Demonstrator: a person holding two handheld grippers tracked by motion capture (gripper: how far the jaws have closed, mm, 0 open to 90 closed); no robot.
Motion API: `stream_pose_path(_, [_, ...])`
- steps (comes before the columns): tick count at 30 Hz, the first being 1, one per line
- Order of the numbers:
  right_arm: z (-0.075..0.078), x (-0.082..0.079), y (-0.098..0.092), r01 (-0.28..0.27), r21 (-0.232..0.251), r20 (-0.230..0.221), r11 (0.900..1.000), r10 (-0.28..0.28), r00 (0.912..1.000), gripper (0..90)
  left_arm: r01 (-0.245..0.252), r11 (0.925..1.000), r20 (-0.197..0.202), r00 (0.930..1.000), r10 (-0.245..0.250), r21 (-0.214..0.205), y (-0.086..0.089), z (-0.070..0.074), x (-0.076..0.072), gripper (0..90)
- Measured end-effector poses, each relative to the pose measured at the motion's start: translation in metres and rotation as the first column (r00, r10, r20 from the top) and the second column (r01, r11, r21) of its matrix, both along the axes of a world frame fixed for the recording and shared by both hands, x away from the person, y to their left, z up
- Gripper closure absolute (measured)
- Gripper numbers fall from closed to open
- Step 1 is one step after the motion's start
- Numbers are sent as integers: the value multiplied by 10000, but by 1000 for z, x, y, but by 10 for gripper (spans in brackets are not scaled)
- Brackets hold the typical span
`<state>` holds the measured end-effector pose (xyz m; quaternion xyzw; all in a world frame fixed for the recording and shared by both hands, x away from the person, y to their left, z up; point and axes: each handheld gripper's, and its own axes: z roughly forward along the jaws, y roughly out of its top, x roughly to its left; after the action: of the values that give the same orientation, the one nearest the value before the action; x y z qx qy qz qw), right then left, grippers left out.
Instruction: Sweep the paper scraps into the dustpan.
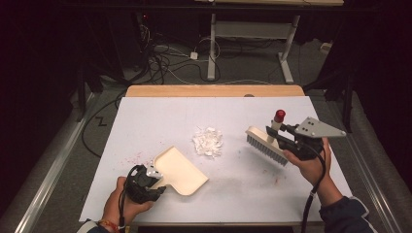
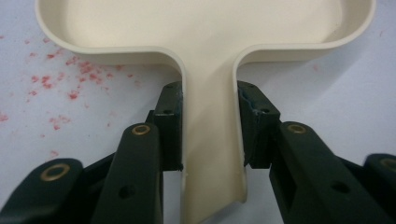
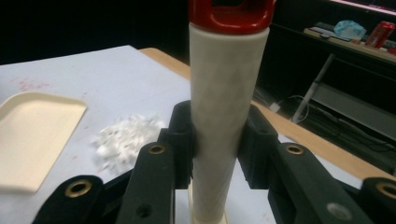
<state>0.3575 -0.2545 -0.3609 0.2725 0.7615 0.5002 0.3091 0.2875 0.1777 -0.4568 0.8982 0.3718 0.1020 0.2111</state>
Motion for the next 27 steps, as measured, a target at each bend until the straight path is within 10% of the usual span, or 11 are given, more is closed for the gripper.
stream_pose_path(10, [9, 64, 33, 1151, 86, 460, 9933, -1154, 9923, 704, -4, 9999, -95, 10000, 5, 138, -3, -4, 4, 636])
stream_pose_path(27, [-8, 124, 109, 1121, 423, 308, 9928, -1135, 9931, 704, -74, 10000, -199, 9998, 75, 9, -1, -8, 8, 637])
